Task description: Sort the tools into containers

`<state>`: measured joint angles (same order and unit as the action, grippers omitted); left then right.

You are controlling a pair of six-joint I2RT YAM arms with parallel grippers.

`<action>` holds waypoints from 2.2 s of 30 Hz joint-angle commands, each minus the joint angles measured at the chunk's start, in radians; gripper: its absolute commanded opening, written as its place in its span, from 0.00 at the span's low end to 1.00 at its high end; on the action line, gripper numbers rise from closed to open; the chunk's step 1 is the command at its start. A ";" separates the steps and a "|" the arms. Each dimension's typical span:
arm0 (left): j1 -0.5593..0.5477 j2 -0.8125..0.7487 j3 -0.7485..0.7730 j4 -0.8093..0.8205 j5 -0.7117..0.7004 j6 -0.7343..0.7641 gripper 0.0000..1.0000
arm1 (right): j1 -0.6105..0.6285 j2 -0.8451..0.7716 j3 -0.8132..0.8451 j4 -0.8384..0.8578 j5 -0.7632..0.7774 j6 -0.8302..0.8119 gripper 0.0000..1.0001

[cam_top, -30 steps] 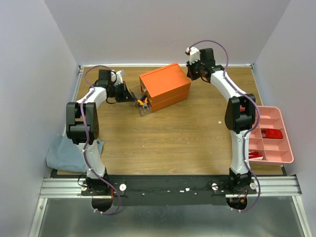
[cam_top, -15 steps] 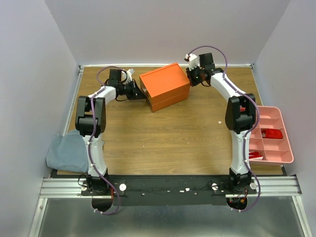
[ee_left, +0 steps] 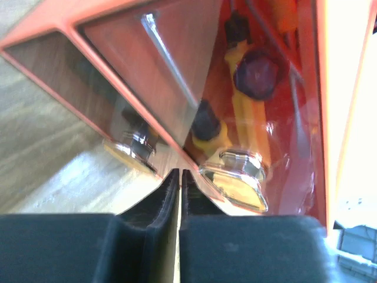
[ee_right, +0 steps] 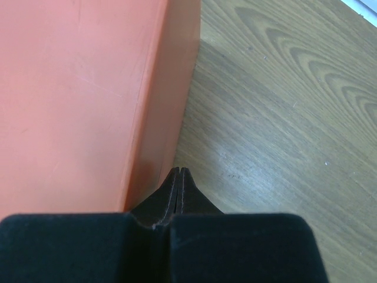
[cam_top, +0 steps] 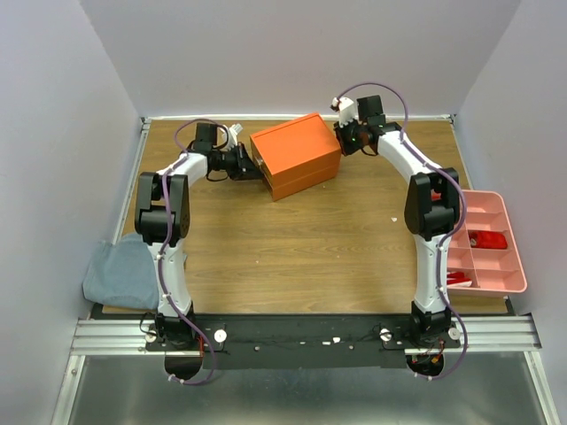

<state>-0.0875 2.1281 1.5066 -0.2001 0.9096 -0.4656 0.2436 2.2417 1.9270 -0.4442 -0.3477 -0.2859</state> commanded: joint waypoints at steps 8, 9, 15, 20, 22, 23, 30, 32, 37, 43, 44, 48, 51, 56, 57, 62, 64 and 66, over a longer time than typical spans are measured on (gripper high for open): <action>0.232 -0.044 0.394 -0.848 -0.360 0.696 0.41 | 0.006 -0.113 -0.069 0.016 0.062 -0.039 0.01; 0.241 -0.027 0.420 -0.842 -0.426 0.738 0.42 | 0.006 -0.113 -0.071 0.012 0.062 -0.039 0.01; 0.261 0.163 0.707 -0.866 -0.617 1.078 0.44 | 0.005 -0.134 -0.094 0.013 0.061 -0.044 0.01; 0.252 0.187 0.679 -0.722 -0.716 1.254 0.48 | 0.006 -0.152 -0.126 0.019 0.058 -0.055 0.01; 0.250 0.196 0.687 -0.676 -0.726 1.303 0.51 | 0.006 -0.156 -0.132 0.019 0.055 -0.055 0.01; 0.250 0.225 0.705 -0.674 -0.735 1.312 0.53 | 0.006 -0.156 -0.134 0.019 0.055 -0.055 0.01; 0.250 0.346 0.831 -0.720 -0.739 1.341 0.57 | 0.006 -0.171 -0.163 0.021 0.058 -0.059 0.01; 0.250 0.357 0.831 -0.728 -0.730 1.338 0.57 | 0.006 -0.179 -0.180 0.019 0.056 -0.067 0.01; 0.250 0.391 0.837 -0.772 -0.698 1.332 0.58 | 0.008 -0.183 -0.197 0.021 0.064 -0.076 0.01; 0.250 0.434 0.866 -0.808 -0.692 1.320 0.59 | 0.014 -0.183 -0.203 0.019 0.067 -0.079 0.01; 0.252 0.443 0.879 -0.820 -0.687 1.323 0.59 | 0.016 -0.183 -0.204 0.018 0.069 -0.082 0.01; 0.252 0.454 0.883 -0.851 -0.658 1.311 0.58 | 0.025 -0.188 -0.212 0.019 0.076 -0.091 0.01; 0.247 0.429 0.848 -0.893 -0.603 1.337 0.58 | 0.029 -0.186 -0.223 0.021 0.079 -0.099 0.01; 0.236 0.437 0.813 -0.941 -0.610 1.345 0.57 | 0.040 -0.177 -0.217 0.021 0.081 -0.102 0.01; 0.235 0.452 0.817 -0.950 -0.615 1.340 0.57 | 0.042 -0.174 -0.214 0.016 0.082 -0.101 0.01; 0.242 0.487 0.882 -0.998 -0.586 1.325 0.52 | 0.057 -0.171 -0.210 0.015 0.084 -0.107 0.01; 0.242 0.484 0.880 -1.012 -0.586 1.340 0.50 | 0.062 -0.174 -0.217 0.016 0.082 -0.111 0.01; 0.246 0.483 0.880 -1.032 -0.584 1.381 0.41 | 0.062 -0.179 -0.221 0.016 0.084 -0.113 0.01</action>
<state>0.1574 2.5534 2.3882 -1.1145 0.2890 0.8684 0.2604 2.0960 1.7161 -0.4191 -0.2420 -0.3782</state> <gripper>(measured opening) 0.462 0.011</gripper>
